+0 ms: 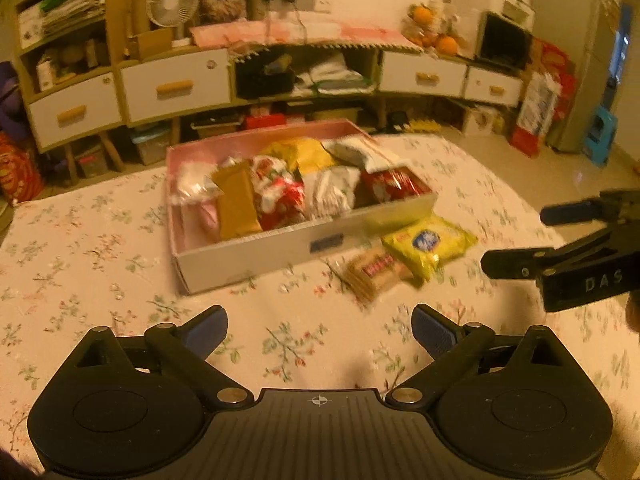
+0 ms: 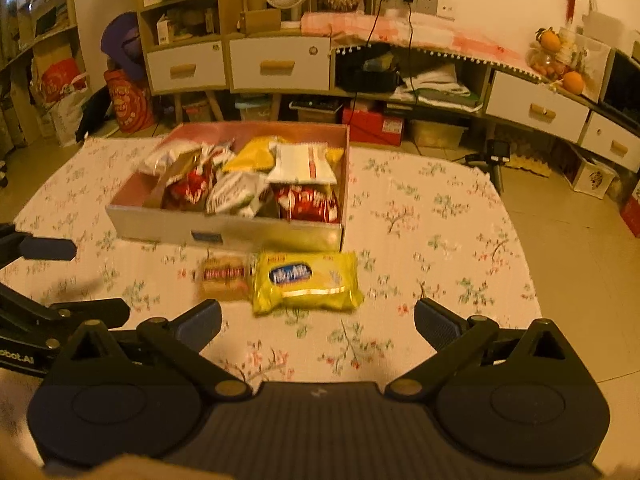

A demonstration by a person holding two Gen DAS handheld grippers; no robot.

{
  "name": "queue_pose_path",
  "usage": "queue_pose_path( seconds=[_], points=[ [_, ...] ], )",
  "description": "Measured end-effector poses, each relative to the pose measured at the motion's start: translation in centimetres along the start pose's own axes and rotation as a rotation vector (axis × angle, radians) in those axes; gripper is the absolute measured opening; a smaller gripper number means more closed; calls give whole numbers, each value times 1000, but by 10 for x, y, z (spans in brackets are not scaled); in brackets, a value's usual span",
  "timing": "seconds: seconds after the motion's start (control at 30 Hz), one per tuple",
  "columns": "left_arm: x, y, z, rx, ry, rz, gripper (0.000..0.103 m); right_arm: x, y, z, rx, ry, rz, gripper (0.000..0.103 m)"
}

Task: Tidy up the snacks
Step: 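Withdraw both grippers from the box toward the wafer packet and chips bag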

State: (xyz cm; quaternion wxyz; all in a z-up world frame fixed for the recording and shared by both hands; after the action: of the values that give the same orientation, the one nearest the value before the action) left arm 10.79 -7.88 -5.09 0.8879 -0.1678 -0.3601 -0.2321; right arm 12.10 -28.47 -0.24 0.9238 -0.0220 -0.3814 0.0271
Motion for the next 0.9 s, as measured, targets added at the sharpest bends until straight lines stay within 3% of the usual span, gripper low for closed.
queue_pose_path(
  seconds=[0.3, 0.43, 0.6, 0.9],
  points=[
    [0, -4, -43, -80, 8, -60, 95, -14, -10, -19, -12, 37, 25, 103],
    [4, -15, -59, -128, 14, -137, 91, -19, -12, -27, 2, 48, 55, 103],
    [5, -22, -80, -123, 48, -243, 72, -21, -12, -35, 35, 48, 87, 103],
    [14, -19, -87, -210, 37, -268, 54, -10, -21, -59, 104, 23, 133, 101]
  ],
)
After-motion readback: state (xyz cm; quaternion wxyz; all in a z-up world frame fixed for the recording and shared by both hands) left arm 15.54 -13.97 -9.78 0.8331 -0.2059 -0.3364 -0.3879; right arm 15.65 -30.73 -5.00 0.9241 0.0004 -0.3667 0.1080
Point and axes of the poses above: each gripper's, at about its wrist camera, not at the fingertips, and z roughly against the way its jaws point, y to its left, x to its top, the point moved 5 cm from there along -z, roughly the way its jaws point, and after that the axes turned 7 degrees about -x, right-handed, at the moved point
